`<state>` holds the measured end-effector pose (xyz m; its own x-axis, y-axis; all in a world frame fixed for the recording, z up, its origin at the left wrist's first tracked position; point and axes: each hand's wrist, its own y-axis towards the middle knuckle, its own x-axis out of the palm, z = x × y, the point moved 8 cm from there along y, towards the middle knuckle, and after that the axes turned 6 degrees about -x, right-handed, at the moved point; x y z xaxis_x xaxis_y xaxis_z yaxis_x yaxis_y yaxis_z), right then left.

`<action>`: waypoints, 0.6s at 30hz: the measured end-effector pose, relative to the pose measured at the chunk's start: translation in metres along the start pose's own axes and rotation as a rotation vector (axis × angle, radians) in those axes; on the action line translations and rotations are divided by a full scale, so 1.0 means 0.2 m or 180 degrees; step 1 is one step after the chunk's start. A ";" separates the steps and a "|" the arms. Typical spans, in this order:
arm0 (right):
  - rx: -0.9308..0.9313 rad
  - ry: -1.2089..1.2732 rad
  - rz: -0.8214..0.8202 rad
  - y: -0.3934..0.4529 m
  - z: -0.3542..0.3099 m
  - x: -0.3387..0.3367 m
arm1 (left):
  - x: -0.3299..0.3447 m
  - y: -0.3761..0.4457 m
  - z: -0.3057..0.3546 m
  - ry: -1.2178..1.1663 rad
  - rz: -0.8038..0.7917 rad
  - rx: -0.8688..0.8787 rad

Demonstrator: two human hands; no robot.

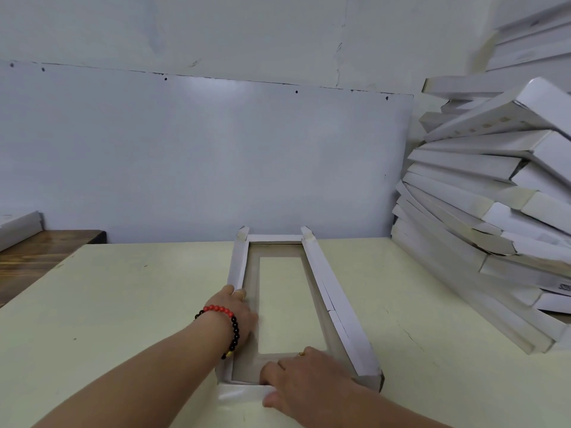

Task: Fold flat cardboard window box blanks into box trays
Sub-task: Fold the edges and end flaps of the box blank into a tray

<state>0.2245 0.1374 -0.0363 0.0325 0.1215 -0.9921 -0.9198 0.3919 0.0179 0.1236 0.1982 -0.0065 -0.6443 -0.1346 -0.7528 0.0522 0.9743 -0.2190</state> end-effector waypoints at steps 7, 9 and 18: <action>0.0070 -0.0056 -0.0206 0.00 -0.01 0.00 | -0.02 -0.14 0.04 -0.0048 -0.0464 0.0502; 0.0004 -0.0117 -0.0244 0.00 -0.03 0.00 | -0.01 -0.20 0.05 -0.0387 -0.0381 0.0618; 0.0318 0.0071 -0.0041 -0.01 -0.01 -0.05 | 0.11 -0.23 0.03 -0.2230 -0.0811 0.0695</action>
<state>0.2261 0.1334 -0.0271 0.0344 0.0960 -0.9948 -0.8758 0.4824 0.0162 0.1110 0.1490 -0.0162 -0.0276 -0.5033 -0.8637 0.1633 0.8501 -0.5006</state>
